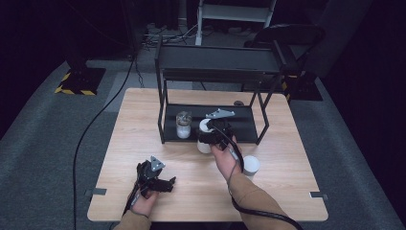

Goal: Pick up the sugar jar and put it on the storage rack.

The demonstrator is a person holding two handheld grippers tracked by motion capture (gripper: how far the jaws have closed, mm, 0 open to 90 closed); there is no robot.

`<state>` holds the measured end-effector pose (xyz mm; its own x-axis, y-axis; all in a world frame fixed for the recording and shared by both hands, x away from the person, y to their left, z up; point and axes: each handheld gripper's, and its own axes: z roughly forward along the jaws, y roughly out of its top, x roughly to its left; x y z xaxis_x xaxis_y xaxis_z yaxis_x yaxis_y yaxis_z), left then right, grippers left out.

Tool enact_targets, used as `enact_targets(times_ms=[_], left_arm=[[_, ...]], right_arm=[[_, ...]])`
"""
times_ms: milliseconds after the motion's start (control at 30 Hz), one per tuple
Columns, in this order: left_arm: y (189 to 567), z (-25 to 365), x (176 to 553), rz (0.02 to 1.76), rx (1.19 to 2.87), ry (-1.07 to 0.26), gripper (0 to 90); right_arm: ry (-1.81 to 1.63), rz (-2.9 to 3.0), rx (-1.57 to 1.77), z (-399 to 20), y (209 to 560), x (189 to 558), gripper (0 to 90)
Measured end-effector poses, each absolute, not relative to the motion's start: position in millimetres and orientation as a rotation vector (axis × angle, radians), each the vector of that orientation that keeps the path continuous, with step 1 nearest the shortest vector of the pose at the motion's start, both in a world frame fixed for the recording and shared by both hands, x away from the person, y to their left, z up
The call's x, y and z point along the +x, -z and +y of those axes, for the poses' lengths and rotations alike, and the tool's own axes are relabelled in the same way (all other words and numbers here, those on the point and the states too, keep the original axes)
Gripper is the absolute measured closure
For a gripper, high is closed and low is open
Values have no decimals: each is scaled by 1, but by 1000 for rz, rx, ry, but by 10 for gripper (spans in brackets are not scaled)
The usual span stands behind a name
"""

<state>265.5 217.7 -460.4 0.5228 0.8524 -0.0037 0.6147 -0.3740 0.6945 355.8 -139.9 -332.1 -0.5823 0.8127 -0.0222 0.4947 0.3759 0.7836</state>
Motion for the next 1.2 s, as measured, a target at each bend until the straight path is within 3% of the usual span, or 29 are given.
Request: enact_targets(times_ms=[633, 1200], left_arm=[[461, 218, 266, 1187, 2115, -472, 0], [460, 218, 265, 1186, 2118, -471, 1]], right_arm=[[-1056, 2199, 1186, -137, 317, 376, 329], [-1008, 2174, 1242, -120, 334, 403, 329]])
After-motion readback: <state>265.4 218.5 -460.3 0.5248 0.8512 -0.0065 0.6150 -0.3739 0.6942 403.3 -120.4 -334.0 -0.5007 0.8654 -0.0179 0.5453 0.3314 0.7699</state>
